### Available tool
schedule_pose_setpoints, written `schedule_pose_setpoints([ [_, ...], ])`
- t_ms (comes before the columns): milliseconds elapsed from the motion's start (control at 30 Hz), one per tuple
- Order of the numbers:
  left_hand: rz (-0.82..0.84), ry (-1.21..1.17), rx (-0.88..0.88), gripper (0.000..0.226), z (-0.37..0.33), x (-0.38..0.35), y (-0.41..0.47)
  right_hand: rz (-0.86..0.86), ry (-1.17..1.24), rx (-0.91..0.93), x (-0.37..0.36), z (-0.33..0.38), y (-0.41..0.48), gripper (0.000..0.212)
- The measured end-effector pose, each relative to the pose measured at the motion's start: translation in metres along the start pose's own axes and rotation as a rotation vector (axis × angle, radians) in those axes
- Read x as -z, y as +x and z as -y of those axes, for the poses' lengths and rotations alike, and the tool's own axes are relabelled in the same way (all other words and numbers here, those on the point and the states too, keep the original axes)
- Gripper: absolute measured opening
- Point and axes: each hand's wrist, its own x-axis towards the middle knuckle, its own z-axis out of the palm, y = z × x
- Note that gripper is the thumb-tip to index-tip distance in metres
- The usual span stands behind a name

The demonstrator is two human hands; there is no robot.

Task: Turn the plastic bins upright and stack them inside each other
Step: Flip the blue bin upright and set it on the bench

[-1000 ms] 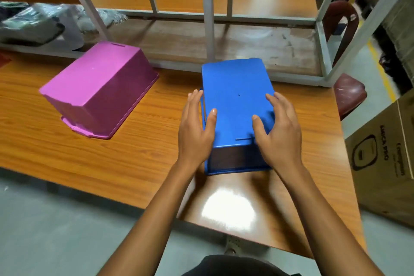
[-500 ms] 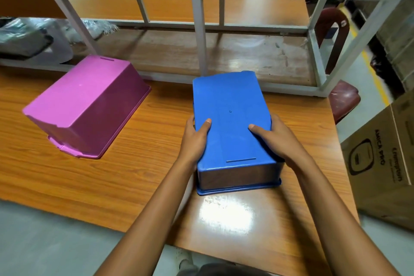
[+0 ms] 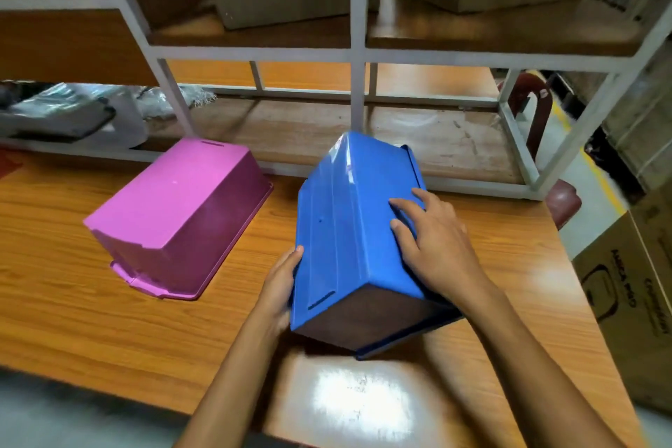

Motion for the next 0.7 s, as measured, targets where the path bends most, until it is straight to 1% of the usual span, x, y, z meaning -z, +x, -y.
schedule_pose_setpoints([
  [33,-0.118,0.069,-0.066,0.025,-0.005,0.009,0.002,0.03,-0.047,-0.044,-0.003,0.008,0.0,0.054],
  [100,-0.346,0.217,-0.253,0.026,-0.023,0.022,0.002,0.116,-0.022,-0.132,-0.01,0.023,0.001,0.074],
  [133,-0.382,0.258,-0.346,0.026,-0.036,0.026,0.0,0.145,0.048,-0.153,-0.014,0.029,0.003,0.079],
  [167,-0.37,0.278,-0.429,0.024,-0.05,0.026,-0.005,0.16,0.134,-0.155,-0.017,0.035,0.004,0.08],
  [200,-0.332,0.264,-0.462,0.022,-0.062,0.022,-0.011,0.162,0.222,-0.147,-0.02,0.041,0.006,0.08],
  [233,-0.27,0.229,-0.456,0.021,-0.073,0.016,-0.016,0.146,0.306,-0.133,-0.023,0.048,0.006,0.077],
  [300,-0.107,0.138,-0.368,0.022,-0.084,0.001,-0.024,0.059,0.46,-0.098,-0.03,0.06,0.008,0.067],
  [333,-0.056,0.121,-0.345,0.023,-0.085,-0.004,-0.025,0.021,0.528,-0.091,-0.033,0.065,0.008,0.061],
  [433,-0.028,0.085,-0.293,0.028,-0.081,-0.007,-0.022,-0.032,0.648,-0.108,-0.038,0.07,0.01,0.048],
  [533,-0.009,0.07,-0.247,0.032,-0.07,-0.006,-0.021,-0.015,0.663,-0.133,-0.039,0.068,0.009,0.043],
  [600,-0.012,0.141,-0.277,0.033,-0.063,-0.008,-0.021,-0.011,0.631,-0.124,-0.039,0.067,0.01,0.046],
  [667,-0.012,0.266,-0.362,0.036,-0.06,-0.009,-0.02,-0.027,0.629,-0.122,-0.039,0.067,0.015,0.048],
  [700,-0.034,0.36,-0.434,0.039,-0.06,-0.008,-0.02,-0.036,0.642,-0.125,-0.038,0.069,0.017,0.048],
])
